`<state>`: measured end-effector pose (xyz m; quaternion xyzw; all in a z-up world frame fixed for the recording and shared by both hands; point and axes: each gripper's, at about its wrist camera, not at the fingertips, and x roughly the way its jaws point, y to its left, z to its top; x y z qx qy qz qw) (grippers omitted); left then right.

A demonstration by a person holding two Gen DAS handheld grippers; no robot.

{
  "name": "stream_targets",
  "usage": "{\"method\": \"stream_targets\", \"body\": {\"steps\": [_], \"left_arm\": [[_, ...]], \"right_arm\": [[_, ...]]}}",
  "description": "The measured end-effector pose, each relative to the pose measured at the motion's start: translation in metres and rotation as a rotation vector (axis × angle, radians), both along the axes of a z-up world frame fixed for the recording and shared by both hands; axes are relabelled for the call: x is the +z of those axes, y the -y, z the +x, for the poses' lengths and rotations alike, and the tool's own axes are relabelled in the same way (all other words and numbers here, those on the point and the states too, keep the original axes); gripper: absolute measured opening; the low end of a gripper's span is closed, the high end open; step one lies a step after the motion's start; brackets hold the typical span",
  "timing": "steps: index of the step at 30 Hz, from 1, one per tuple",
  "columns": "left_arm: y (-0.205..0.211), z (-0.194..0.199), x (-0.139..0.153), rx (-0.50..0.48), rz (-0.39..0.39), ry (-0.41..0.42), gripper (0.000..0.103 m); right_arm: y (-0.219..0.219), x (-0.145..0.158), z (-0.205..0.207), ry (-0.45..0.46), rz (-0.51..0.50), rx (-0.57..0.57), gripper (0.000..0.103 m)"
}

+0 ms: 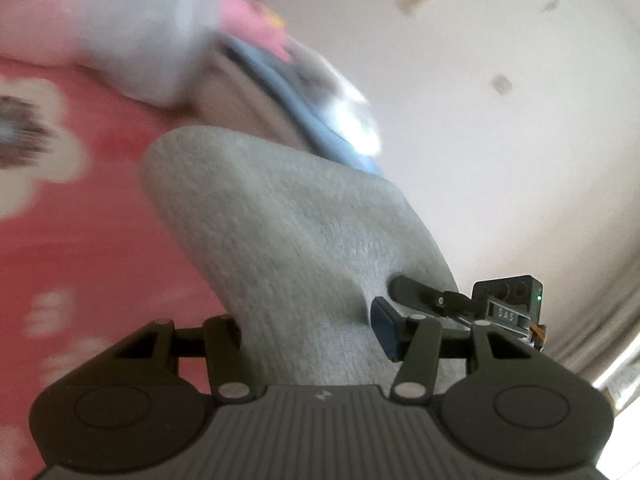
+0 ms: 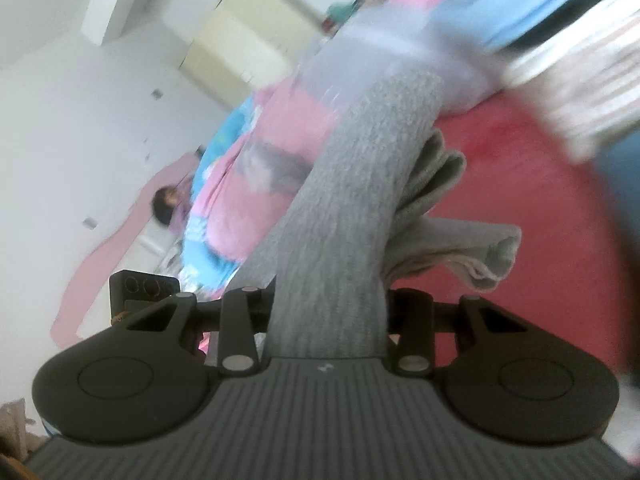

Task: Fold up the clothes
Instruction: 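Lift the sweatshirt with both grippers and carry it to the clothes stack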

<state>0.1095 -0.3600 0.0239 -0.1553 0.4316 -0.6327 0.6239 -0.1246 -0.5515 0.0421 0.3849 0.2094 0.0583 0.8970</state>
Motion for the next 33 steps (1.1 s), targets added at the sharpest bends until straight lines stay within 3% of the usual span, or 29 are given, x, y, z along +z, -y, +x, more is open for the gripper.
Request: {"method": "stream_targets", "body": {"steps": [5, 9, 16, 22, 25, 27, 30, 33], "left_arm": [[0.090, -0.031, 0.004, -0.096, -0.028, -0.006, 0.055], [0.149, -0.042, -0.001, -0.150, -0.029, -0.027, 0.055], [0.212, -0.043, -0.027, -0.206, -0.024, -0.036, 0.055], [0.223, -0.036, -0.068, -0.223, 0.011, -0.072, 0.056], [0.218, -0.032, -0.081, -0.237, 0.026, -0.080, 0.057], [0.212, -0.030, -0.084, -0.246, 0.036, -0.071, 0.058], [0.198, -0.024, -0.079, -0.242, 0.036, -0.016, 0.060], [0.182, -0.021, -0.074, -0.222, 0.032, 0.046, 0.064]], "right_arm": [[0.065, 0.017, -0.065, 0.005, -0.058, -0.091, 0.038], [0.124, 0.018, -0.094, -0.002, -0.076, -0.123, 0.038], [0.207, 0.001, -0.093, 0.019, -0.129, -0.114, 0.039], [0.255, -0.053, -0.068, -0.069, -0.094, -0.102, 0.044], [0.264, -0.083, -0.061, -0.101, -0.044, -0.094, 0.054], [0.264, -0.085, -0.061, -0.105, -0.052, -0.104, 0.059], [0.263, -0.077, -0.064, -0.146, -0.102, -0.144, 0.076], [0.254, -0.052, -0.084, -0.137, -0.156, -0.235, 0.078]]}}
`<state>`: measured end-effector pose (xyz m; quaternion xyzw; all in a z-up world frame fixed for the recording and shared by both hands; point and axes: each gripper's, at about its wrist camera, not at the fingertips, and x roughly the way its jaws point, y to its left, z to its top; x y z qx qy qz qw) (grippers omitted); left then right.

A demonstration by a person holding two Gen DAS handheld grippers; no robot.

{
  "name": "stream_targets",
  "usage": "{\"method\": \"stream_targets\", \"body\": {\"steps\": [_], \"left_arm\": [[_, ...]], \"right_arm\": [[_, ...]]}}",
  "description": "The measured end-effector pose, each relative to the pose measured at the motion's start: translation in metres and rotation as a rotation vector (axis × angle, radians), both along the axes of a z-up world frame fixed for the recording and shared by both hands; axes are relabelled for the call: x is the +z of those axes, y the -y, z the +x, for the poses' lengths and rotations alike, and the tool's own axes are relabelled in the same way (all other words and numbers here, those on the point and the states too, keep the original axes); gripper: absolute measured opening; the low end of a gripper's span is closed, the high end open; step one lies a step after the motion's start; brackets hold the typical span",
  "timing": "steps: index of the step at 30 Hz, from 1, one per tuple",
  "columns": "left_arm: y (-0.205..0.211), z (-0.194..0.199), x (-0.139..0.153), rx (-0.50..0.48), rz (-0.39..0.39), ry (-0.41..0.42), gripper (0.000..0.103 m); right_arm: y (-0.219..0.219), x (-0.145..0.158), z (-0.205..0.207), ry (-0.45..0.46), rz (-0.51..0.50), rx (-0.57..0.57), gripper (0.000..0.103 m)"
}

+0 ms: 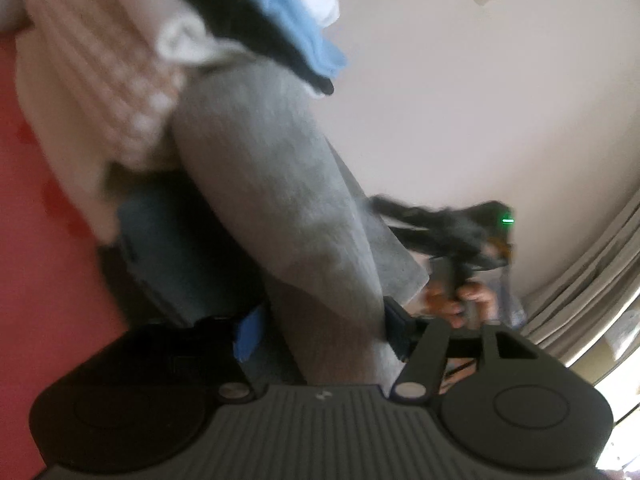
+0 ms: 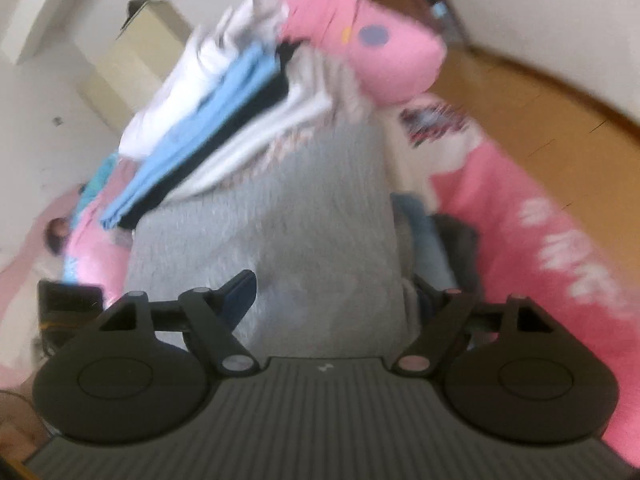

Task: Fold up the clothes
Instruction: 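Lift the sweatshirt with both grippers and carry it to the clothes stack, then lower the sweatshirt onto the clothes stack and open both grippers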

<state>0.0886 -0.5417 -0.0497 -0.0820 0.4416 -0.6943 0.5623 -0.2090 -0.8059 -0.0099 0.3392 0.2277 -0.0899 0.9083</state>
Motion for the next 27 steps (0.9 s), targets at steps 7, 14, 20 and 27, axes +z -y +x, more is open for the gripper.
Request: {"method": "stream_targets", "body": {"steps": [7, 14, 20, 27], "left_arm": [[-0.018, -0.002, -0.012, 0.068, -0.027, 0.027, 0.068], [-0.064, 0.019, -0.024, 0.140, -0.040, 0.044, 0.067], [-0.086, 0.042, -0.028, 0.240, -0.029, 0.087, 0.067], [-0.065, 0.000, -0.006, 0.194, -0.101, 0.317, 0.067]], "right_arm": [[-0.063, 0.077, -0.032, 0.247, -0.193, -0.135, 0.074], [-0.141, 0.057, 0.104, 0.008, -0.387, 0.115, 0.045], [-0.167, -0.020, 0.173, -0.325, -0.486, 0.191, 0.050], [-0.147, 0.033, 0.124, -0.191, -0.454, -0.018, 0.050]]}}
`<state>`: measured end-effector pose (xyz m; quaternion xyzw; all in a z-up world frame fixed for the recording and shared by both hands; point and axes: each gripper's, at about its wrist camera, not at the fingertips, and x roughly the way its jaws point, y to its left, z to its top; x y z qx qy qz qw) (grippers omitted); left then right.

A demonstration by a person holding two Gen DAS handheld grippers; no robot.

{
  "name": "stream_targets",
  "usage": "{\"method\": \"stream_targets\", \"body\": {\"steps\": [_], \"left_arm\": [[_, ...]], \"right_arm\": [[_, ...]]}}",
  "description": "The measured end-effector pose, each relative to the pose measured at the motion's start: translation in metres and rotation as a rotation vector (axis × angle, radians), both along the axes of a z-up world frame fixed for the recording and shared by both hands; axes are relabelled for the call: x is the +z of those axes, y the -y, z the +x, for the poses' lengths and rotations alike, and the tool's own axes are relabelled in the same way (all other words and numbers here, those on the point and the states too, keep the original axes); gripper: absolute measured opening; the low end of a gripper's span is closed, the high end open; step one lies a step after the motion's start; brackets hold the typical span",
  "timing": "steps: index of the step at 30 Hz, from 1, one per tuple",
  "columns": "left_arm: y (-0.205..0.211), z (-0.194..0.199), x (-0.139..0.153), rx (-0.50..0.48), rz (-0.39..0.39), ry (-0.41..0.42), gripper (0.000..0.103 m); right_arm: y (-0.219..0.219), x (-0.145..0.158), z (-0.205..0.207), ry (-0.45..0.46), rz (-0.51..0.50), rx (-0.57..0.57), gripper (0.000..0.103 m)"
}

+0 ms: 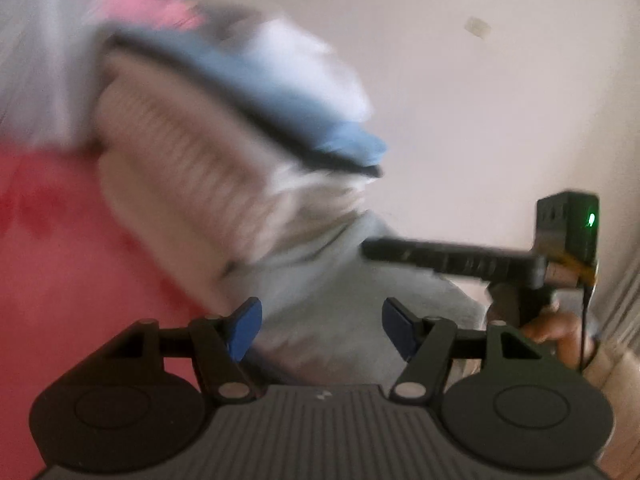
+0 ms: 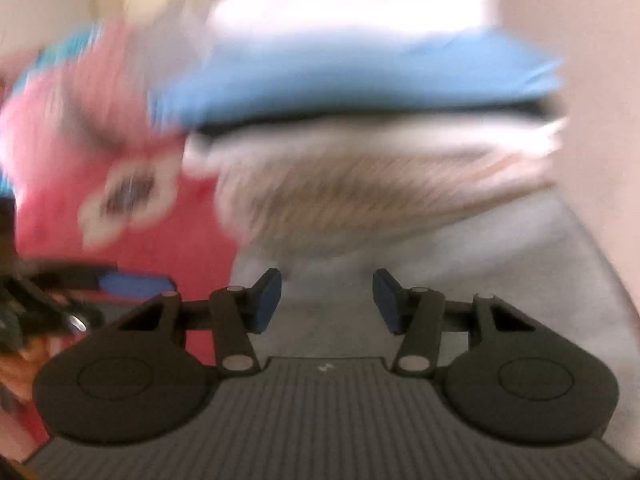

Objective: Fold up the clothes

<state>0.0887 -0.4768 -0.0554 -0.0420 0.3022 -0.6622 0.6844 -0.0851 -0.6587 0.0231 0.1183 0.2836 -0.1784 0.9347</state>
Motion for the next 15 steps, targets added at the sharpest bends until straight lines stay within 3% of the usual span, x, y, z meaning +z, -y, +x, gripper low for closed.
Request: {"method": "stream_targets", "body": {"steps": [3, 5, 9, 11, 15], "left_arm": [[0.026, -0.013, 0.000, -0.003, 0.009, 0.117, 0.067], [0.041, -0.013, -0.008, 0.020, 0.045, 0.139, 0.064], [0.053, -0.012, -0.024, 0.057, 0.080, 0.160, 0.060], [0.051, -0.012, -0.029, 0.057, 0.090, 0.151, 0.059], [0.053, -0.013, -0.037, 0.052, 0.103, 0.186, 0.059]], "right_arm": [[0.019, 0.013, -0.027, 0.065, -0.073, -0.113, 0.049], [0.038, 0.012, -0.024, 0.066, -0.093, -0.145, 0.046], [0.074, -0.009, 0.005, 0.019, -0.093, -0.150, 0.044], [0.099, -0.040, 0.029, -0.106, -0.014, -0.186, 0.045], [0.120, -0.063, 0.046, -0.161, 0.043, -0.241, 0.052]]}}
